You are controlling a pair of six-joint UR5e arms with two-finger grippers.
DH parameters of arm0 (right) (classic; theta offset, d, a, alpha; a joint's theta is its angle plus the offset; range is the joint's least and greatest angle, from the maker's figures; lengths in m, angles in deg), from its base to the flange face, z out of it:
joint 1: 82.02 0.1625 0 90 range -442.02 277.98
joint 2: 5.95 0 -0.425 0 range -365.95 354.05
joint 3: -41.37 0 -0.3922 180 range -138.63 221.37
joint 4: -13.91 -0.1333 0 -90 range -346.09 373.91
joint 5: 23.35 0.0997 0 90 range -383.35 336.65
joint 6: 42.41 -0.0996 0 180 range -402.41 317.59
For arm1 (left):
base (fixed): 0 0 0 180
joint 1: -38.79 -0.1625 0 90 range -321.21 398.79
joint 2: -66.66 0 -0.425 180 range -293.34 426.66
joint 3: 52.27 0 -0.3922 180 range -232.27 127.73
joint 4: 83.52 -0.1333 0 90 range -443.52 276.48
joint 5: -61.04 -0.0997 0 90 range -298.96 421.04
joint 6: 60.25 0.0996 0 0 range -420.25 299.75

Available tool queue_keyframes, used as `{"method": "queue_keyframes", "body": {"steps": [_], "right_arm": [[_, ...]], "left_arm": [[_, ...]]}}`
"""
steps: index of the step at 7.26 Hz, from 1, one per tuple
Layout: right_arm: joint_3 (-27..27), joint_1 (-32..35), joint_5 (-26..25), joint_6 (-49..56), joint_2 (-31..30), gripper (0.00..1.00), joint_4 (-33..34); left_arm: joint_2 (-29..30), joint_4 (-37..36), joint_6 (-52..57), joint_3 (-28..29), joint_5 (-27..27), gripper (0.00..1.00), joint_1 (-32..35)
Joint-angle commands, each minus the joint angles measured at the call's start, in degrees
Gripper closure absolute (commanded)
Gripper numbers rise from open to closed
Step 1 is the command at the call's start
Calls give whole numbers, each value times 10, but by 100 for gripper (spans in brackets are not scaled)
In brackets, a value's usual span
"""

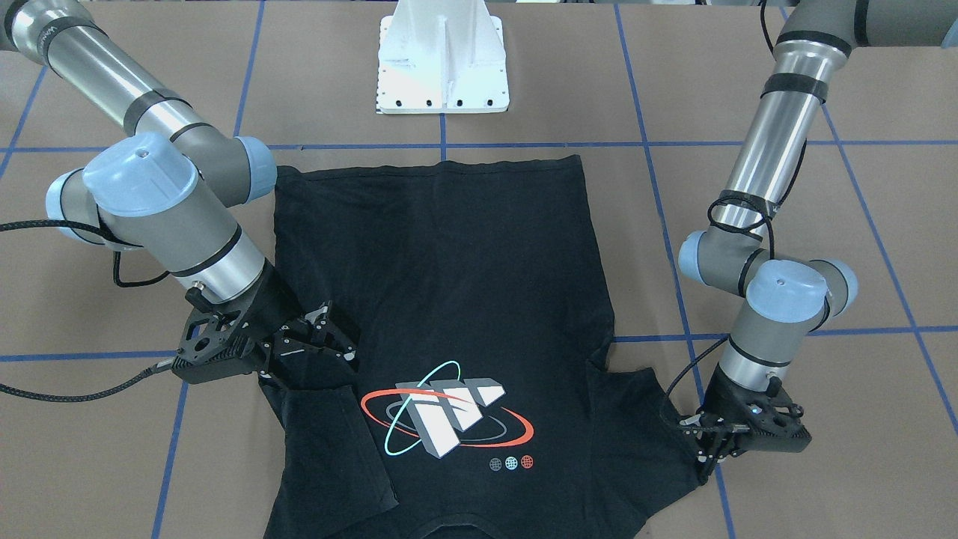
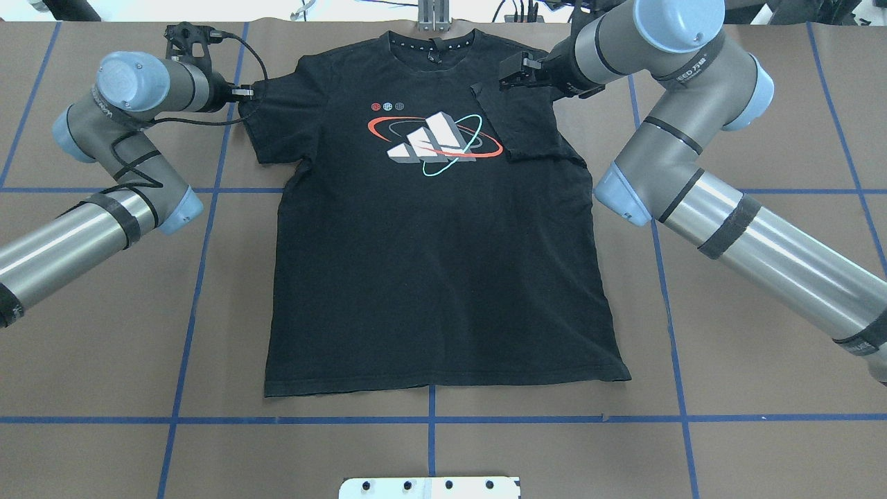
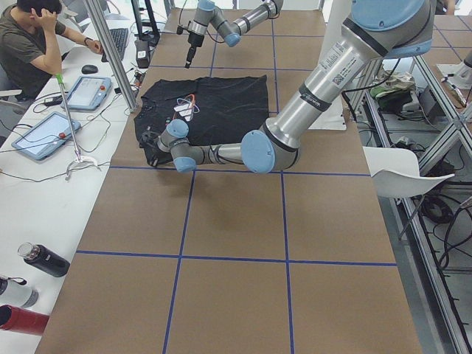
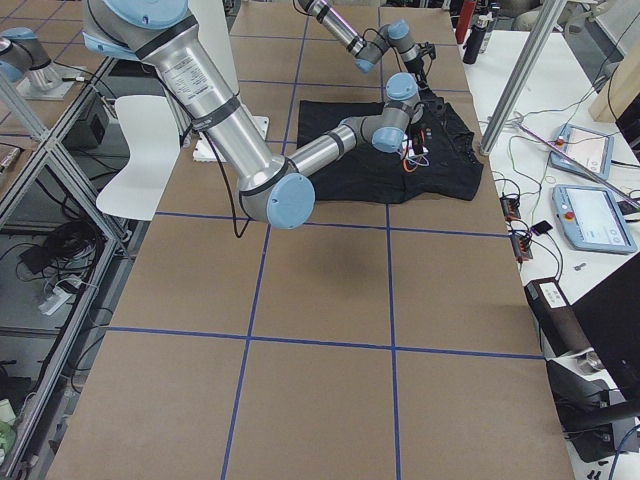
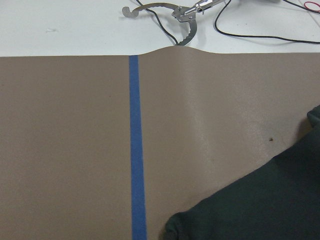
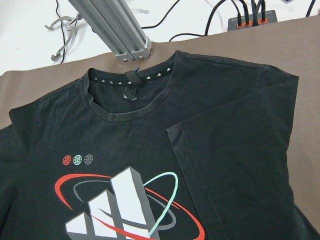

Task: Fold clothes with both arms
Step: 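Move the left gripper toward the sleeve nearest it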

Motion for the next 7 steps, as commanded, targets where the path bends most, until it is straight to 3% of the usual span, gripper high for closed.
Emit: {"method": "queue_keyframes", "body": {"steps": [1, 3, 5, 7], "right_arm": [[0, 0, 0, 0, 1, 1, 0], [0, 0, 0, 0, 1, 1, 0], [0, 0, 0, 0, 0, 1, 0], [0, 0, 0, 0, -4, 1, -3]], "left_arm": [[0, -3, 0, -26, 21, 100, 3], [-4, -14, -2, -70, 42, 100, 5], [-8, -73, -8, -147, 55, 100, 4], [0, -91, -108, -171, 58, 100, -19]]}}
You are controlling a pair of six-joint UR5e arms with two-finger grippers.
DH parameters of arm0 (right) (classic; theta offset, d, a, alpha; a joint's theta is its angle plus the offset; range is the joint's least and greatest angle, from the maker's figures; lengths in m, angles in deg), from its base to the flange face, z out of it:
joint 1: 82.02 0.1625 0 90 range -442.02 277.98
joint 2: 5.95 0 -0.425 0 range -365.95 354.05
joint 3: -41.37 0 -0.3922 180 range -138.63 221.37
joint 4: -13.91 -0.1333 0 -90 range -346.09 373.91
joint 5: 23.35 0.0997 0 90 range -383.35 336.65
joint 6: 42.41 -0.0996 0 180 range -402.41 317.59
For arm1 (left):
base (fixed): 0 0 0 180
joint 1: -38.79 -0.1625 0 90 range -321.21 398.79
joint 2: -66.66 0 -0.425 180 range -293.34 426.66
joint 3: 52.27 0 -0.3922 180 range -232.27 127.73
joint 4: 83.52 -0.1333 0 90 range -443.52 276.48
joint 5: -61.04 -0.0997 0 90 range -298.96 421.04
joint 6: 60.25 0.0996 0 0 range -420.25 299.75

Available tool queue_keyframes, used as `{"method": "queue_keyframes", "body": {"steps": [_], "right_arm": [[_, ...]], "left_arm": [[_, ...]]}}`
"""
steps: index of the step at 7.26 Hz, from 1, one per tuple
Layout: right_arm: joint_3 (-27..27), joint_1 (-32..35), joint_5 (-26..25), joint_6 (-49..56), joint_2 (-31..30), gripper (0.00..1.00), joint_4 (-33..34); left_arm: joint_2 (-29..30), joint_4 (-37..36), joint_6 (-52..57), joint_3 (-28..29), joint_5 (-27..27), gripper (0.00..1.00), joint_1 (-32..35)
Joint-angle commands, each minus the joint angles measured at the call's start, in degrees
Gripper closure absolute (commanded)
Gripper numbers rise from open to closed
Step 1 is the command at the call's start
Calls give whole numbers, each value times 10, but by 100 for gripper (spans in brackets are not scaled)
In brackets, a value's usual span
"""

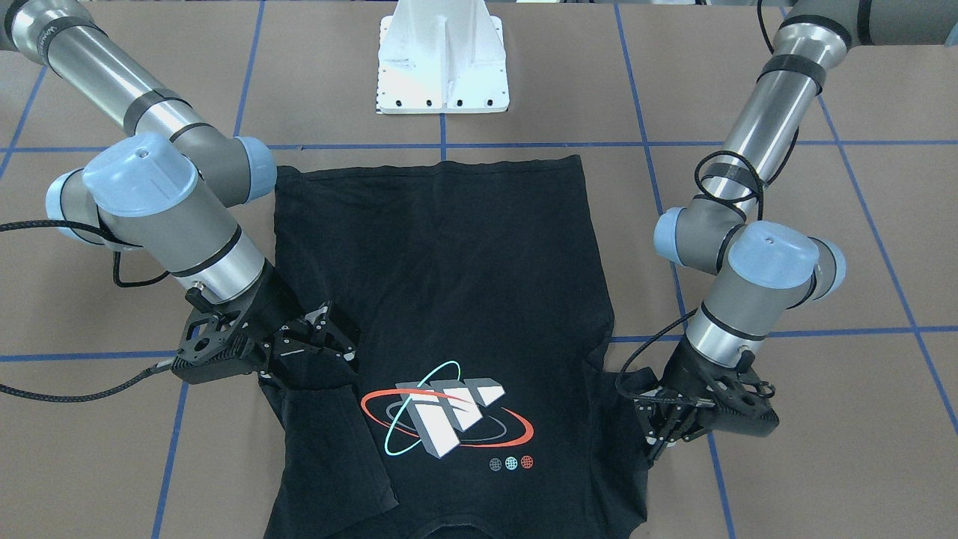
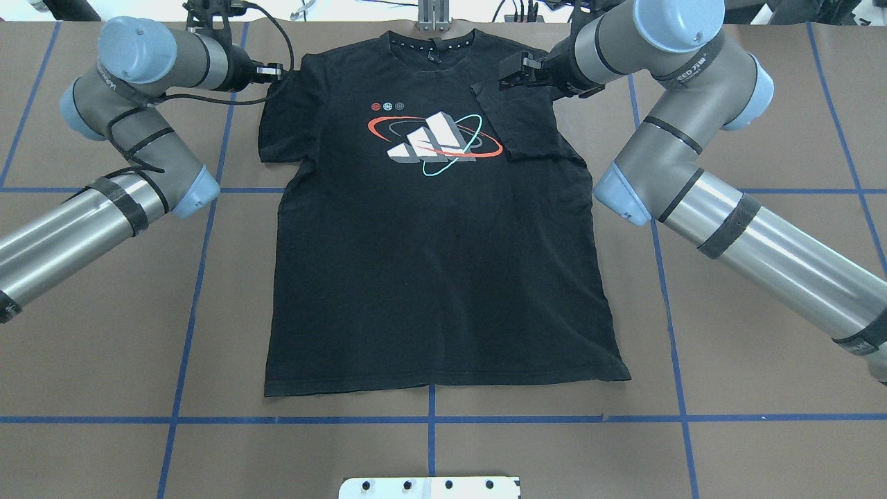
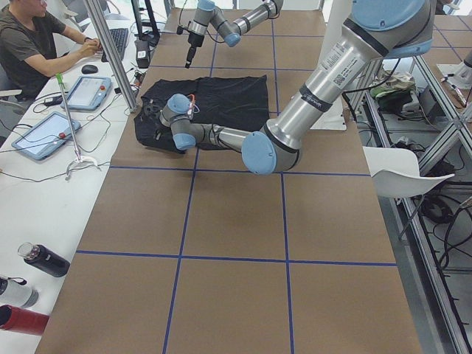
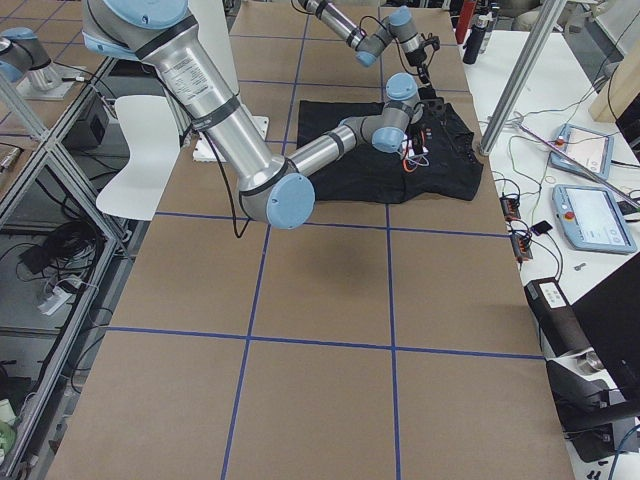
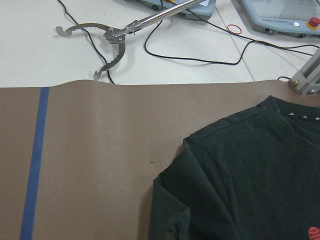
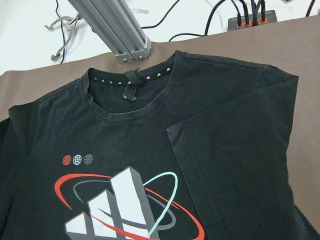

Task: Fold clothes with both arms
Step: 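Grasp the sleeve with the left gripper and fold it inward onto the shirt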

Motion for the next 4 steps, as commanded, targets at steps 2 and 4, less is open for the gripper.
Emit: {"method": "queue_keyframes", "body": {"steps": [2, 4], "right_arm": [[0, 0, 0, 1, -3, 1, -3], [-1, 5, 0, 2, -3, 1, -3]], "left_arm": [[57, -10, -77, 41, -5, 100, -29], [141, -6, -102, 126, -42, 100, -47]]}}
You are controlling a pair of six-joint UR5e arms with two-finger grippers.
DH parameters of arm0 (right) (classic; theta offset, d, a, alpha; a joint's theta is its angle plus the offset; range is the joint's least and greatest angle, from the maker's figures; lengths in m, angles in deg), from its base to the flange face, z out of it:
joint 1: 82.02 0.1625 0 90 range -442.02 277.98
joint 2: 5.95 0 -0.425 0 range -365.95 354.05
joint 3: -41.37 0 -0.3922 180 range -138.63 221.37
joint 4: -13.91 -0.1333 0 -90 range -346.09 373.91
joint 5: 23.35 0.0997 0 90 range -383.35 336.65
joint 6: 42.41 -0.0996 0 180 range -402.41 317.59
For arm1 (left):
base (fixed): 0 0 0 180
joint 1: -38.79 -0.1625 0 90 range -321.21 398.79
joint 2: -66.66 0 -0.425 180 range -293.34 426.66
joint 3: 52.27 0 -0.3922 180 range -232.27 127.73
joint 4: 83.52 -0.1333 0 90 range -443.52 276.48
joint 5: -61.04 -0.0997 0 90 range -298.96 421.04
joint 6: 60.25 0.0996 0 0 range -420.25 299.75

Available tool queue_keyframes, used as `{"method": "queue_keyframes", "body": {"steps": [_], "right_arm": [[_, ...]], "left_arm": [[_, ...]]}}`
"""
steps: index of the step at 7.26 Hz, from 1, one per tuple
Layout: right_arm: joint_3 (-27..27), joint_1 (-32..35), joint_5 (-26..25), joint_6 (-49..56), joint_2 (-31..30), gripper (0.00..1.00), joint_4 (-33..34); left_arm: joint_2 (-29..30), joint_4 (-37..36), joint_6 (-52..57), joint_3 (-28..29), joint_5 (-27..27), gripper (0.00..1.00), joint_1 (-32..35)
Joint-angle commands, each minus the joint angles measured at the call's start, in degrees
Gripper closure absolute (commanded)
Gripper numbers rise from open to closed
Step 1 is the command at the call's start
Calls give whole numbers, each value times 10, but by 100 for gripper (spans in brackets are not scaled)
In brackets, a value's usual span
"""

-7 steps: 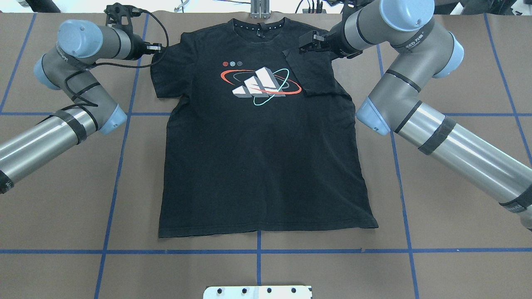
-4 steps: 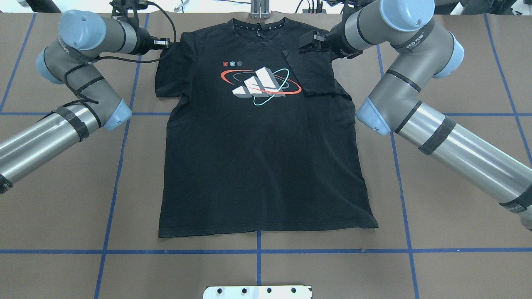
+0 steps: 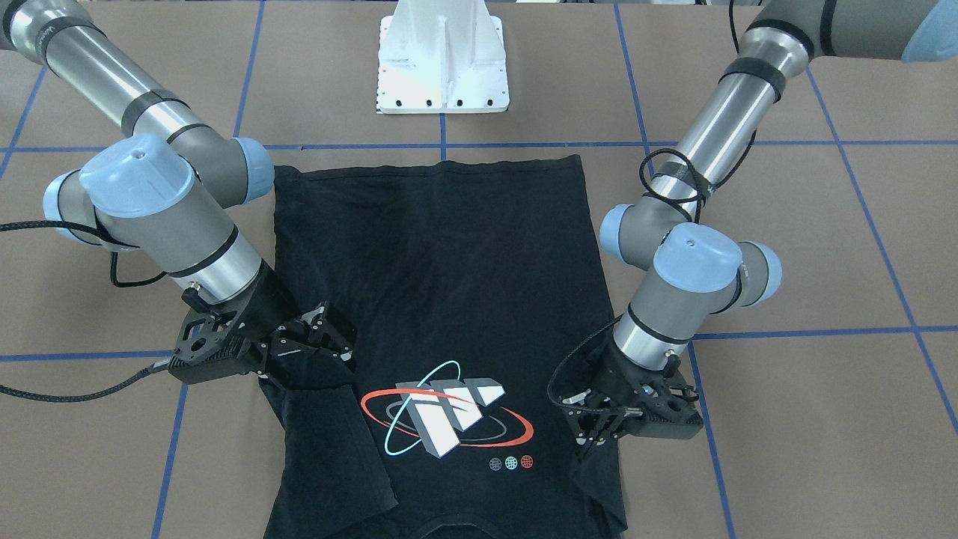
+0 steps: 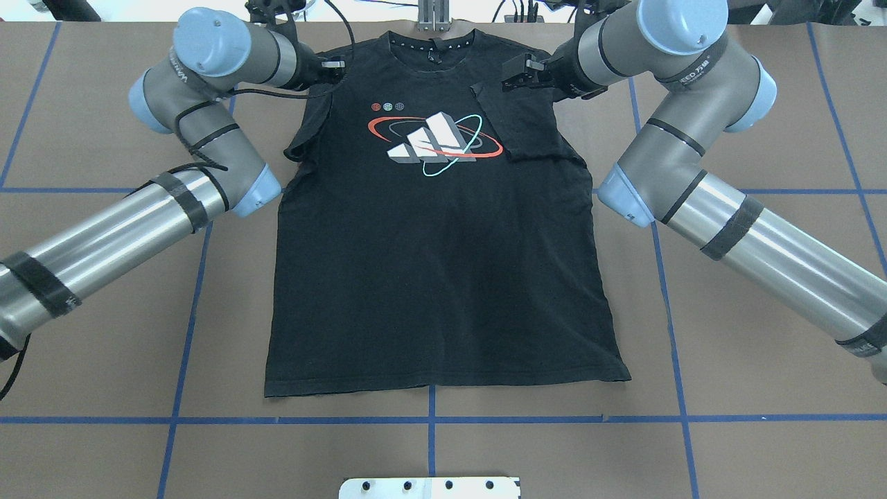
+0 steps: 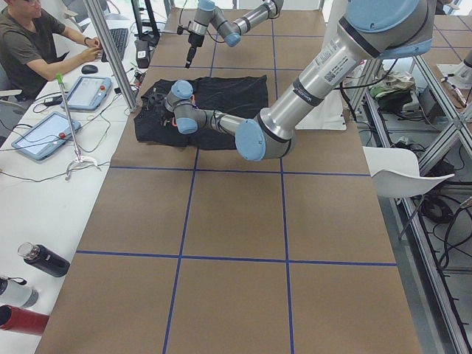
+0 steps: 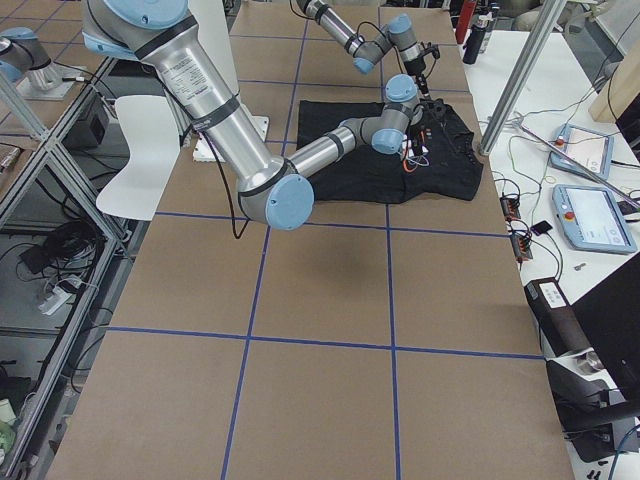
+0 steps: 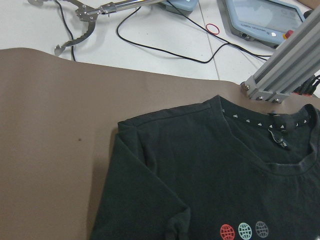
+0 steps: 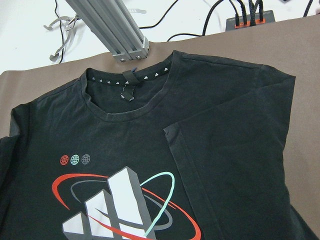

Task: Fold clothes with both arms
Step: 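Grasp the sleeve with the left gripper and fold it inward onto the shirt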

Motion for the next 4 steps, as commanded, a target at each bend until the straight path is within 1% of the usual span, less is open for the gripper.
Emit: {"method": "queue_keyframes", "body": {"steps": [1, 2, 3, 4], "right_arm": [[0, 6, 0, 1, 0, 1, 0], [0, 7, 1, 1, 0, 1, 0], [0, 7, 1, 1, -1, 1, 0], [0, 7, 1, 1, -2, 1, -1]], "left_arm": [[75, 21, -32, 84, -44, 100, -23], [81, 64, -33, 109, -53, 100, -24], [89, 89, -33, 134, -79, 100, -26], [90, 91, -33, 136, -82, 100, -27]]}}
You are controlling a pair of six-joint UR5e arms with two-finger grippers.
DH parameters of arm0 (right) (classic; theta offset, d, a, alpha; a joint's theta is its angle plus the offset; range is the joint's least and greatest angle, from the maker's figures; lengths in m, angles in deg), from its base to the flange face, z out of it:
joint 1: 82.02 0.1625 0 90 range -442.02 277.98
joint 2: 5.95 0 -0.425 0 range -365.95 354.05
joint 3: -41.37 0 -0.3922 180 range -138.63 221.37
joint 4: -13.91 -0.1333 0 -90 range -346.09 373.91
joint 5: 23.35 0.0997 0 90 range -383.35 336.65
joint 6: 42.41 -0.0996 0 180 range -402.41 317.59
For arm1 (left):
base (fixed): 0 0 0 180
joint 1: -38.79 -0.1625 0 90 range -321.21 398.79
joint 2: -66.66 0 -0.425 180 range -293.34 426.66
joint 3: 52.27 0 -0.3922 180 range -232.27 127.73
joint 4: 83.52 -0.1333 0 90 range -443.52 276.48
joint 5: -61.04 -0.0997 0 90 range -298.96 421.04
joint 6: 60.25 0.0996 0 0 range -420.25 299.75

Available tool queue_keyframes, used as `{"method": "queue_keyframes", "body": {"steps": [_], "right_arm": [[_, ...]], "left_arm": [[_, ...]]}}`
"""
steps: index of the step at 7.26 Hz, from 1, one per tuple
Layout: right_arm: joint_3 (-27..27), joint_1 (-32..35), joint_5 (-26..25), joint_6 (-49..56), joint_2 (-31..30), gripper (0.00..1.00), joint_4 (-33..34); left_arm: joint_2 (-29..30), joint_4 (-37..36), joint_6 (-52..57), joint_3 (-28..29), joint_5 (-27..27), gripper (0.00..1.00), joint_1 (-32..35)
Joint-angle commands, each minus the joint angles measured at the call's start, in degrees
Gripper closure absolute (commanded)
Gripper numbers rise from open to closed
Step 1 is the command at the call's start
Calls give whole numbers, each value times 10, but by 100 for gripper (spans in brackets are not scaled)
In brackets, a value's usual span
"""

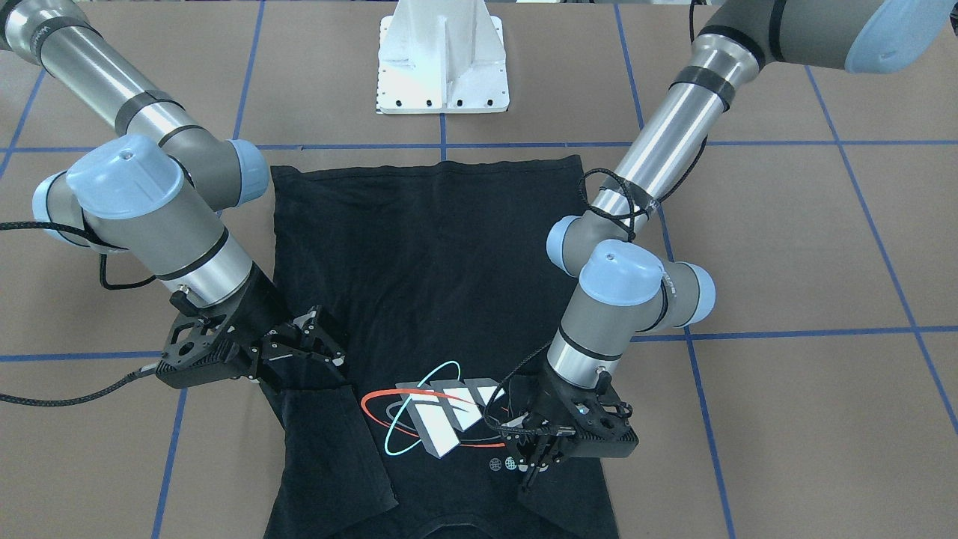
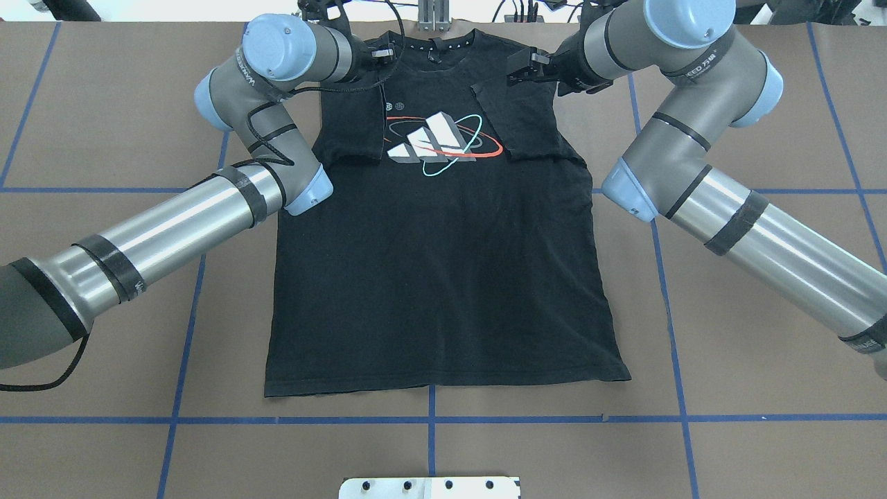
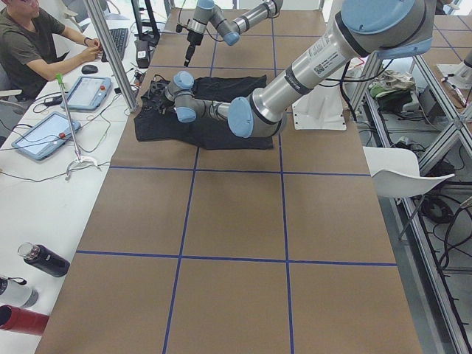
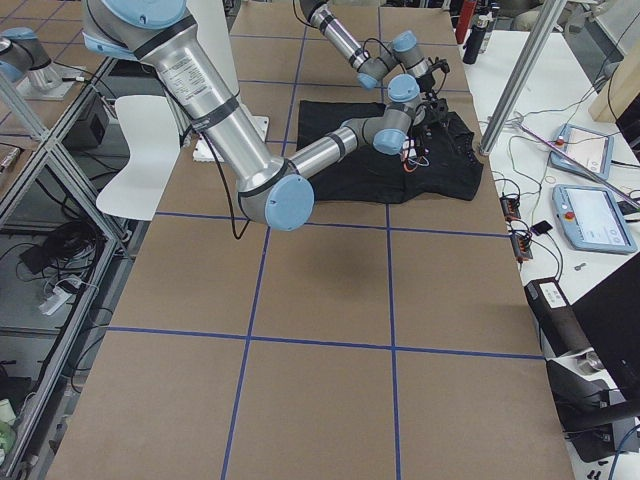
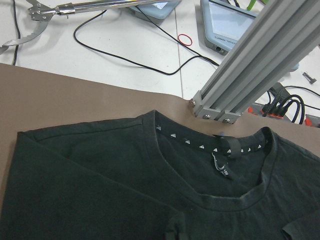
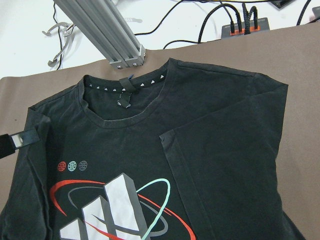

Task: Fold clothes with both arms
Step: 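Grasp the sleeve with the left gripper and fold it inward onto the shirt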

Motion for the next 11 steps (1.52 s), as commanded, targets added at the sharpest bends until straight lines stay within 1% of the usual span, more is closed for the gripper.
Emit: {"method": "queue_keyframes", "body": {"steps": [1, 2, 3, 5, 6, 7, 8, 9, 10, 11], "right_arm": [[0, 0, 0, 0, -5, 1, -2], [0, 0, -1, 0, -6, 1, -2], [-1, 0, -1, 0, -7, 1, -2], [-1, 0, 0, 0, -7, 1, -2], [-1, 0, 4, -3, -7, 1, 0], [-1, 0, 7, -10, -7, 1, 2], [3, 0, 26, -11, -13, 1, 5], [13, 3, 43, -14, -25, 1, 14], [48, 2, 49, -16, -58, 1, 32], [97, 3, 70, -24, -88, 1, 67]], "left_arm": [[6, 15, -2, 15, -19, 100, -5], [6, 15, -1, 14, -19, 72, -5], [6, 15, -1, 14, -19, 1, -5], [6, 21, -1, 12, -16, 1, -5], [6, 25, -3, 6, -3, 1, -3], [0, 28, -14, -18, 43, 1, 8], [-35, 26, -37, -74, 59, 1, 9], [-88, 22, -47, -140, 87, 1, 10], [-134, 0, -49, -209, 126, 1, 17], [-186, -47, -50, -296, 173, 1, 22]]}}
